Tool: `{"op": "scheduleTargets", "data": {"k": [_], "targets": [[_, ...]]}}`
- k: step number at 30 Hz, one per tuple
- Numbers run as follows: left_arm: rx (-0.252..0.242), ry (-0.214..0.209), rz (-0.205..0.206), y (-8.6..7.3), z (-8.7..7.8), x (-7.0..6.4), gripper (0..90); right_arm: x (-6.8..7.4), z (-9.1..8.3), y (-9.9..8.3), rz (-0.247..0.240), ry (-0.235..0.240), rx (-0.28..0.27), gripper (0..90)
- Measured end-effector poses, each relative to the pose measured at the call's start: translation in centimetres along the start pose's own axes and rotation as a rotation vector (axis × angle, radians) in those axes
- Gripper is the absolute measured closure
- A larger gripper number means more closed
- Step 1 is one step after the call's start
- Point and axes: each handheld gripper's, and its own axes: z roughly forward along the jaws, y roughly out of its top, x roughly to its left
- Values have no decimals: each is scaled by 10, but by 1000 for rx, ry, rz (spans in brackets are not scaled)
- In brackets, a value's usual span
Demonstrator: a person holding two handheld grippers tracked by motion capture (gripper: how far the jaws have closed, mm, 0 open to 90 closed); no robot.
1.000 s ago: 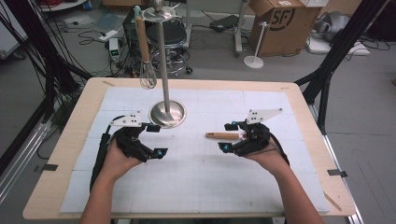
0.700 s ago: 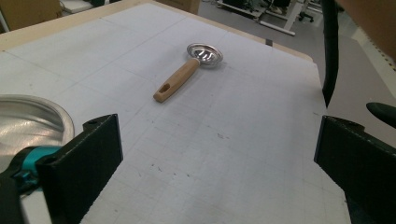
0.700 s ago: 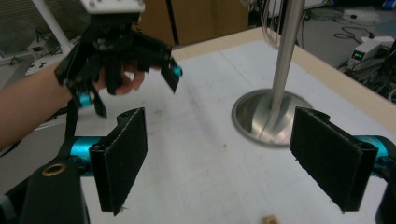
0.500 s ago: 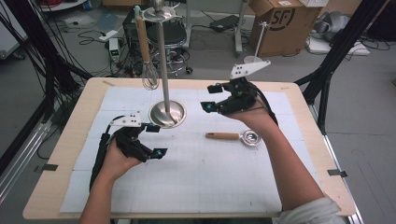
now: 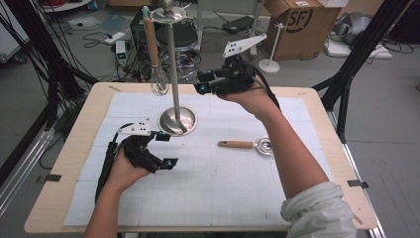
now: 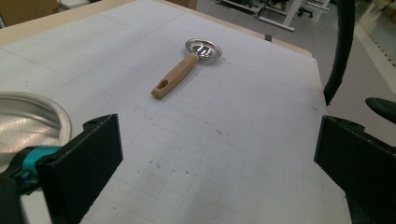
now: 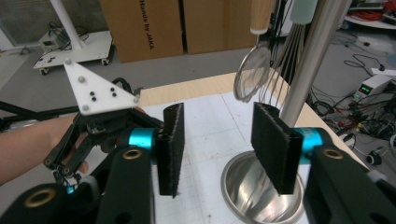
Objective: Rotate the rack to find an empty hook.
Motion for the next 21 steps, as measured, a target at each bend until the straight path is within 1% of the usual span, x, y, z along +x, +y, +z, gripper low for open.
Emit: {"op": "scheduleTargets", "data": {"k": [2, 5, 7, 9, 10, 11, 13, 14, 16, 17, 19, 21], "targets": [[2, 1, 2, 0, 0, 0, 16, -4, 2, 7, -7, 12, 8, 592], [0, -3, 3, 0, 0, 1, 16, -8, 2, 17, -9, 21, 2, 650], [0, -2, 2, 0, 0, 1, 16, -12, 2, 24, -24, 21, 1, 700], [2, -3, 0, 0, 0, 1, 16, -15, 2, 30, -20, 21, 0, 729], [4, -4, 2, 0, 1, 1, 16, -17, 2, 34, -35, 17, -3, 750], [5, -4, 2, 0, 1, 1, 16, -18, 2, 37, -33, 11, 7, 764], [4, -4, 0, 0, 1, 1, 16, -20, 1, 44, -33, 4, 7, 785], [5, -2, 0, 0, 1, 1, 16, -21, 2, 48, -36, -3, 8, 812], [6, -5, -1, -1, 2, 1, 16, -22, 2, 54, -36, -16, 9, 827], [13, -4, 7, -1, 2, 2, 16, -23, 2, 57, -36, -21, 3, 838], [13, -4, 1, -1, 3, 1, 16, -24, 3, 63, -41, -43, -2, 862], [17, -5, 0, -1, 3, 1, 16, -25, 4, 69, -38, -50, -6, 869]]}}
